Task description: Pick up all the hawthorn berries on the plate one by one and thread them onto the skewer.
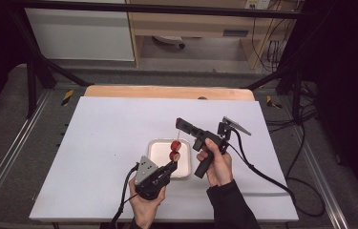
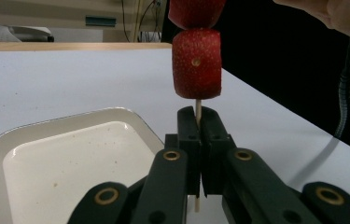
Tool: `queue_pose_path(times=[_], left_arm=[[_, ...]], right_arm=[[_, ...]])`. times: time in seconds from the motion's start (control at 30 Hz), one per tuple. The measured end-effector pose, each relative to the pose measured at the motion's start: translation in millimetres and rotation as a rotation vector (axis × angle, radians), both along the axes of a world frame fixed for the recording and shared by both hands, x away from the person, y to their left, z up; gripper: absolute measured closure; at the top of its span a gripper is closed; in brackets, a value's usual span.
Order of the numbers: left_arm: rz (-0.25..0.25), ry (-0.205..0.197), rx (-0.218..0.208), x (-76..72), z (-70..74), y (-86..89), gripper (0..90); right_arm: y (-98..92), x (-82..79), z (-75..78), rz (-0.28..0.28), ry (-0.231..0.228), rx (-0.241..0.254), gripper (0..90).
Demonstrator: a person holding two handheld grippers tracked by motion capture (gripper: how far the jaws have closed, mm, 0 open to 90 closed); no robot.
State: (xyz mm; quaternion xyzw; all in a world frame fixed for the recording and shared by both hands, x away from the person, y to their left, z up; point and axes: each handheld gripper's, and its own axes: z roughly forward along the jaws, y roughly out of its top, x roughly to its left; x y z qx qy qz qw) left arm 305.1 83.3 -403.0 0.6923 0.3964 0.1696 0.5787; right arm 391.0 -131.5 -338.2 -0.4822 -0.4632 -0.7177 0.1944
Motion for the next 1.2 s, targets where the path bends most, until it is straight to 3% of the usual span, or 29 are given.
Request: queue_pose_path(times=[0.5, 0.63, 0.8, 1.0, 1.2], left_arm=[[0.006, 0.000, 0.001, -0.1, -0.2, 1.2, 88.5], [0.009, 0.002, -0.020, -0.2, 1.5, 2.6, 88.5], [0.003, 0.025, -0.038, 0.9, 2.5, 1.7, 88.5], [0.014, 0.038, -0.073, 1.4, 3.6, 2.9, 88.5], [0.012, 0.050, -0.060, 3.2, 2.3, 2.3, 88.8]], right_arm=[[0.8, 0.1, -1.3, 0.004, -0.009, -0.010, 61.5], [1.9, -0.6, -2.4, 0.007, -0.006, -0.017, 61.6], [4.4, -1.7, -5.4, 0.001, -0.036, -0.052, 61.6], [7.6, -5.8, -10.4, 0.014, -0.102, -0.142, 61.6], [9.8, -11.1, -14.6, 0.023, -0.164, -0.212, 61.7]])
